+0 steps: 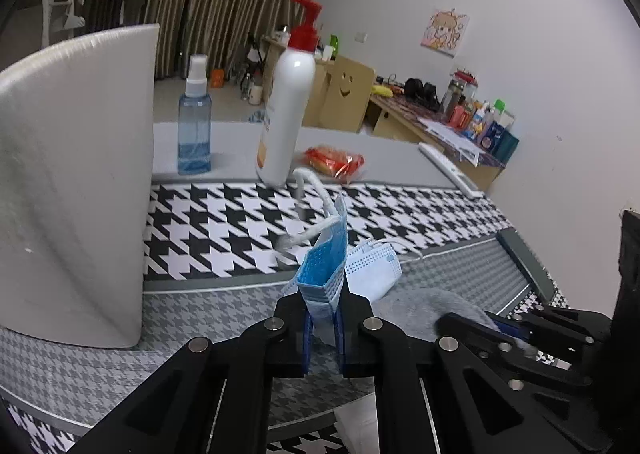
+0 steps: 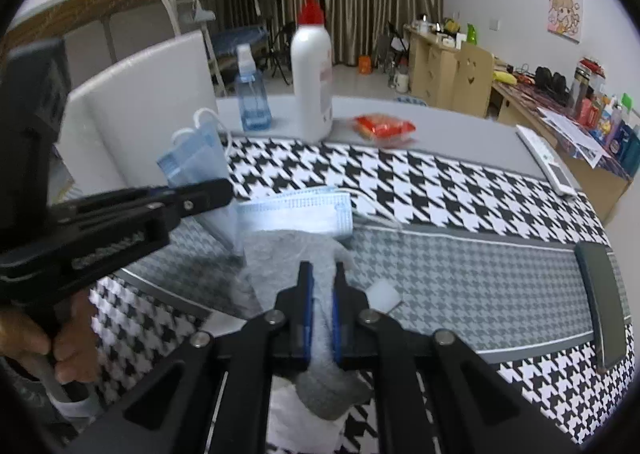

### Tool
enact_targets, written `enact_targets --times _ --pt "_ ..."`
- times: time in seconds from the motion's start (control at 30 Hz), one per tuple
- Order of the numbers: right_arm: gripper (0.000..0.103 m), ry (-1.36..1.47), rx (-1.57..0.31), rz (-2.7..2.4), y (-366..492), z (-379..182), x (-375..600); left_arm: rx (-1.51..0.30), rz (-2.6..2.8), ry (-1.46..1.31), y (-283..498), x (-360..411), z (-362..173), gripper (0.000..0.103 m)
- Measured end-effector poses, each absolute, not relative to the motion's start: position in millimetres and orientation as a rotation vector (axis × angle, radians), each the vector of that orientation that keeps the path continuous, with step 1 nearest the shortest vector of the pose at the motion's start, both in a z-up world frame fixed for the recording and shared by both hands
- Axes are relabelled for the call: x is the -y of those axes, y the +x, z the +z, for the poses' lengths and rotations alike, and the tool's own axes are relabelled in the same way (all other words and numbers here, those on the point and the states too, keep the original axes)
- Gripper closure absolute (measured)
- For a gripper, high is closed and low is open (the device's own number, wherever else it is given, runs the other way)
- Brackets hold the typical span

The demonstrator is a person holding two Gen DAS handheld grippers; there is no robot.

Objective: Organize soft objects
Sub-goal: 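Close the left tool on the blue mask while the right tool grasps the grey sock, then lift the blue mask and grey sock and carry both toward the foam box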

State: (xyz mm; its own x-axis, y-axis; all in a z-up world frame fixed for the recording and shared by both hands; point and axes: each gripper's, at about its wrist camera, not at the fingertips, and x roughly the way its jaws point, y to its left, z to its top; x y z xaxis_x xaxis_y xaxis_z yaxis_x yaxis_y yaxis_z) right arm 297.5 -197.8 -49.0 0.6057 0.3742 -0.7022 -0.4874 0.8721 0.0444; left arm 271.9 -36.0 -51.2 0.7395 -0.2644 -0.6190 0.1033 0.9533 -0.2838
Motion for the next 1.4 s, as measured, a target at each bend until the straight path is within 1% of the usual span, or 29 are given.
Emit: enact_targets --times 0.13,0.4,0.87,1.4 --pt "0.093 -0.136 -0.76 0.522 293 -41 201 -0.691 -0.202 -0.225 265 36 -43 0.094" --pt "0.093 -0.105 -0.786 0.433 295 -50 222 -0.66 -0.171 -0.204 252 31 -31 0.094" --pt "0.093 -0.084 -0.66 0.462 264 -10 221 -0.586 -0.143 -0.153 223 25 -7 0.095" --pt "0.093 -0.085 -0.586 0.481 234 12 218 -0.516 -0.1 -0.091 192 19 16 0.095"
